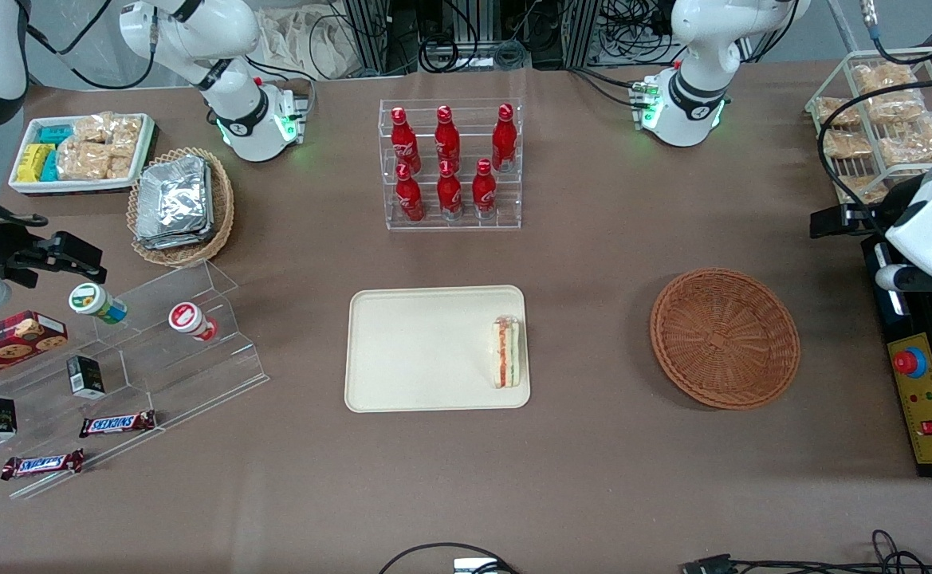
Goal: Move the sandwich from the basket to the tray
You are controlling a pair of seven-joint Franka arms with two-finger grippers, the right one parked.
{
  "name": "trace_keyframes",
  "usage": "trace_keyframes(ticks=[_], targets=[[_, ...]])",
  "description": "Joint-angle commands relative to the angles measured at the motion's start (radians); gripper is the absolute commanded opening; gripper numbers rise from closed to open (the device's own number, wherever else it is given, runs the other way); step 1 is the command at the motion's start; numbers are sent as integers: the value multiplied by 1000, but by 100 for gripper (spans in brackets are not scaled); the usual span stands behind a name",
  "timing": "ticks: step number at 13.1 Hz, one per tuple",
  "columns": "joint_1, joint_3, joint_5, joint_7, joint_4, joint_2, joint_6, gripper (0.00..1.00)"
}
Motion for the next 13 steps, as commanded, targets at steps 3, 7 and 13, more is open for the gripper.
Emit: trace_keyframes(ticks=[3,7,13], targets=[[-102,131,-20,69,-222,-164,142,100],[-180,192,-41,66,-219,-163,182,100],[-179,197,-44,66,-217,-148,165,100]])
